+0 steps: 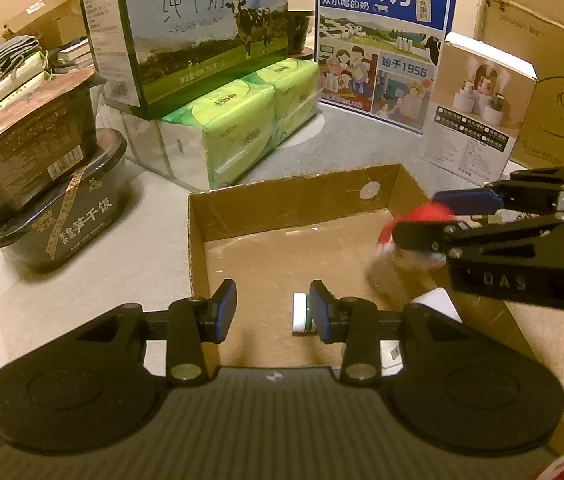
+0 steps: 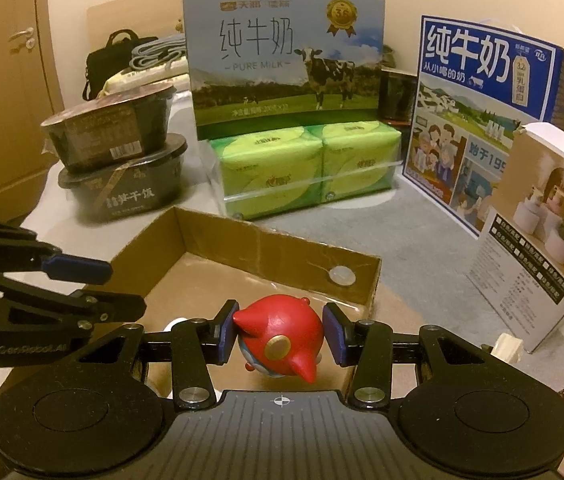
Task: Organize rigid objects
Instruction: 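Open the left tool to drop the green jar while the right tool releases the red toy, then withdraw both tools from the box toward the white plug and wire rack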
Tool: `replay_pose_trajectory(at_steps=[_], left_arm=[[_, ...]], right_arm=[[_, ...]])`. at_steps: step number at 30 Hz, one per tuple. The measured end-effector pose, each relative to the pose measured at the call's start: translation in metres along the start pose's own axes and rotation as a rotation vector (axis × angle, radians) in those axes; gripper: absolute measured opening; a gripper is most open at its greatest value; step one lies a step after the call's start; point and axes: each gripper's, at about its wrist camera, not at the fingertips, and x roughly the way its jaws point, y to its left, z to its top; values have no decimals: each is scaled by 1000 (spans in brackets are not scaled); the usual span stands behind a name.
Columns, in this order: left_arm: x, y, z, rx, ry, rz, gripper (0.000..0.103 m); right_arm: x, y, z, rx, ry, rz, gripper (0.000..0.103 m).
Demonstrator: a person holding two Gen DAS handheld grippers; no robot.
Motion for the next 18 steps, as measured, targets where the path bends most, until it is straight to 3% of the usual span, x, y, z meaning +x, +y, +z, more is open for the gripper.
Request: replay_pose_trajectory(at_steps=[2,4,15,18], left_arm=[[-1,1,-2,-4,-1,2,36],[-3,1,-4,-9,-3,0,36],[-32,-17,-23,-49,-23,-17,42],[-45,-28,-30,-60,-34,-24,49]], right_arm=[[1,-3,2,23,-5,38,47],[-1,-5,3,33,-14,28,70],[-41,-21,-36,64,28,-70,72],[-61,-25,-49,95,37,-81,73]])
